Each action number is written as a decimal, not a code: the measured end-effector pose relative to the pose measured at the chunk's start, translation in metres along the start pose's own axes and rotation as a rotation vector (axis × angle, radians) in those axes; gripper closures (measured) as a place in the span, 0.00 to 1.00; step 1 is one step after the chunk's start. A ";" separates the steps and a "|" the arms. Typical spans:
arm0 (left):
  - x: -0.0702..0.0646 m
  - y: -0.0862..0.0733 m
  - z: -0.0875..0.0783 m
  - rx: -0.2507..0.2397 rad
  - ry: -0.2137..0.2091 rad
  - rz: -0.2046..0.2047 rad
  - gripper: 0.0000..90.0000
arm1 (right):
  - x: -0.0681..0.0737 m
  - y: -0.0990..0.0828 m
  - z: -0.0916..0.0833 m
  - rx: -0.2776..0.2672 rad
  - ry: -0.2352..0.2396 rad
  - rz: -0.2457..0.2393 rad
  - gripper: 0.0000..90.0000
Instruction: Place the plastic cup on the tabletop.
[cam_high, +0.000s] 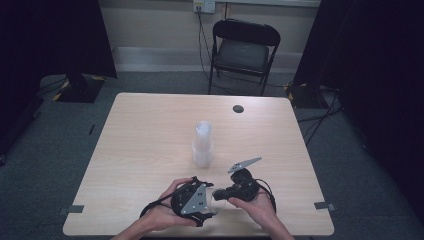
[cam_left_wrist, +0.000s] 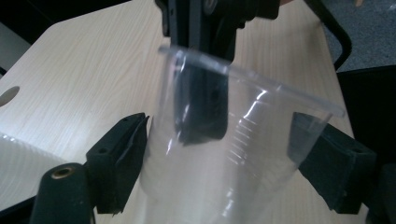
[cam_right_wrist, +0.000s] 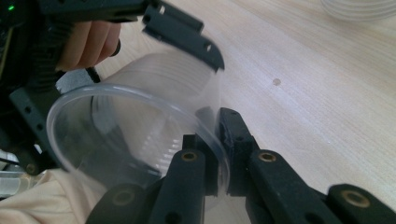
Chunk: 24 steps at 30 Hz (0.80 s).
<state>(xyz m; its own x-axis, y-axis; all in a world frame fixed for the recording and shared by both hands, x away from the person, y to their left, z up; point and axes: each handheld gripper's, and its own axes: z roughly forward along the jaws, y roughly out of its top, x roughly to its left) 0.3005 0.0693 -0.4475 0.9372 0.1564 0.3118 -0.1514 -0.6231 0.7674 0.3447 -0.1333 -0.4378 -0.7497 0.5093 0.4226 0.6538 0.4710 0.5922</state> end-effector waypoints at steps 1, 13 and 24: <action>-0.001 0.001 0.001 -0.008 0.008 0.005 0.23 | 0.000 0.000 0.000 0.000 -0.004 -0.001 0.96; -0.003 0.007 0.004 -0.028 0.016 -0.006 0.25 | 0.002 0.004 0.005 0.001 0.008 0.028 0.99; -0.005 0.006 0.005 -0.028 0.031 0.000 0.31 | 0.003 0.004 0.007 0.010 -0.005 0.045 0.99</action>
<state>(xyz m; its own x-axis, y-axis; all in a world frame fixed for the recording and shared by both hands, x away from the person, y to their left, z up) 0.2964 0.0611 -0.4467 0.9271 0.1799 0.3287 -0.1606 -0.6016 0.7824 0.3459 -0.1253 -0.4388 -0.7193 0.5334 0.4452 0.6876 0.4552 0.5656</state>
